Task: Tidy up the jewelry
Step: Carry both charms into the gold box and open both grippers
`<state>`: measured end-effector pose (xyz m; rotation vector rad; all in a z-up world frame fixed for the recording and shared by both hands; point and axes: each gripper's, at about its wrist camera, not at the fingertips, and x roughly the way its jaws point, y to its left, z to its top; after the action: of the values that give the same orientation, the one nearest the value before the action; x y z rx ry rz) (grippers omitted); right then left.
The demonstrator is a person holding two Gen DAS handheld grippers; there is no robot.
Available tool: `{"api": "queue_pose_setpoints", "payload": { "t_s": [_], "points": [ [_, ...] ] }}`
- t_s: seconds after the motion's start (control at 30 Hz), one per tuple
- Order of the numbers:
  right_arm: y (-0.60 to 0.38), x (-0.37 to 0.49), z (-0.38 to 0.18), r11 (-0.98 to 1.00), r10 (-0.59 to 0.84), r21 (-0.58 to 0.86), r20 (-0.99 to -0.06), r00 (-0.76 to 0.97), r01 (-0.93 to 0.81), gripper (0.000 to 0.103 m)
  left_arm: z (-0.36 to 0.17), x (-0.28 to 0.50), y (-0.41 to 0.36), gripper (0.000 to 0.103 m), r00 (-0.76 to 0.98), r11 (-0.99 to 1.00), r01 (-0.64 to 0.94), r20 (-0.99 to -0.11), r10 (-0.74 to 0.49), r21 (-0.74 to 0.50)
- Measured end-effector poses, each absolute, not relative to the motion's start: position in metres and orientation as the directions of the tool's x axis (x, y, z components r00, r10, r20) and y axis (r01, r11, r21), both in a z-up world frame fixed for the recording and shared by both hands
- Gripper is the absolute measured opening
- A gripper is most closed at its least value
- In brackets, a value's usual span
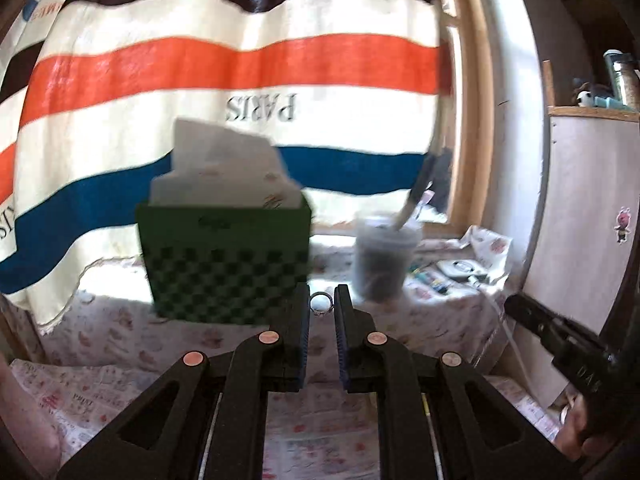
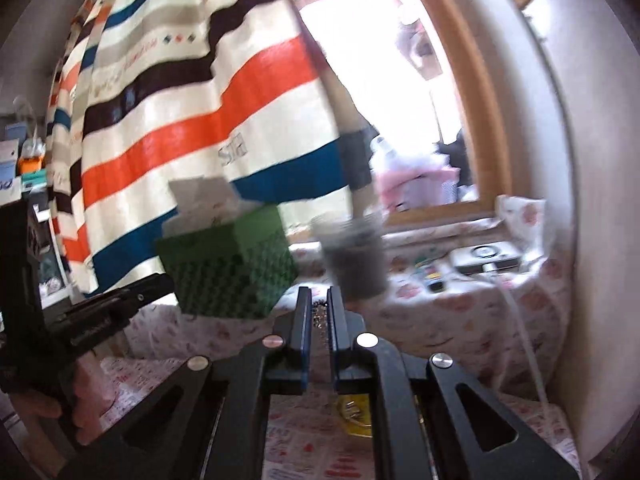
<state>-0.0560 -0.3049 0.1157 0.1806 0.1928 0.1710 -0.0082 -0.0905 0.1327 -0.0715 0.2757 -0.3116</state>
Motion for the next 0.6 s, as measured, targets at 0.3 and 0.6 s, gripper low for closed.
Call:
{"api": "queue_pose_setpoints", "payload": {
  "t_s": [0.3,0.6],
  "points": [
    [-0.357,-0.049,0.099,0.966,0.107,0.252,-0.171,0.979,-0.062,0.007,0.120,0.007,-0.145,0.011,0.866,0.916,0.372,-0.300,-0.400,-0.149],
    [-0.381,-0.044,0.094,0.954,0.114,0.295,-0.169,0.979,-0.060,0.007,0.076,0.048,-0.197,0.011,0.753,0.871,0.432,-0.437,-0.492,-0.236]
  ]
}}
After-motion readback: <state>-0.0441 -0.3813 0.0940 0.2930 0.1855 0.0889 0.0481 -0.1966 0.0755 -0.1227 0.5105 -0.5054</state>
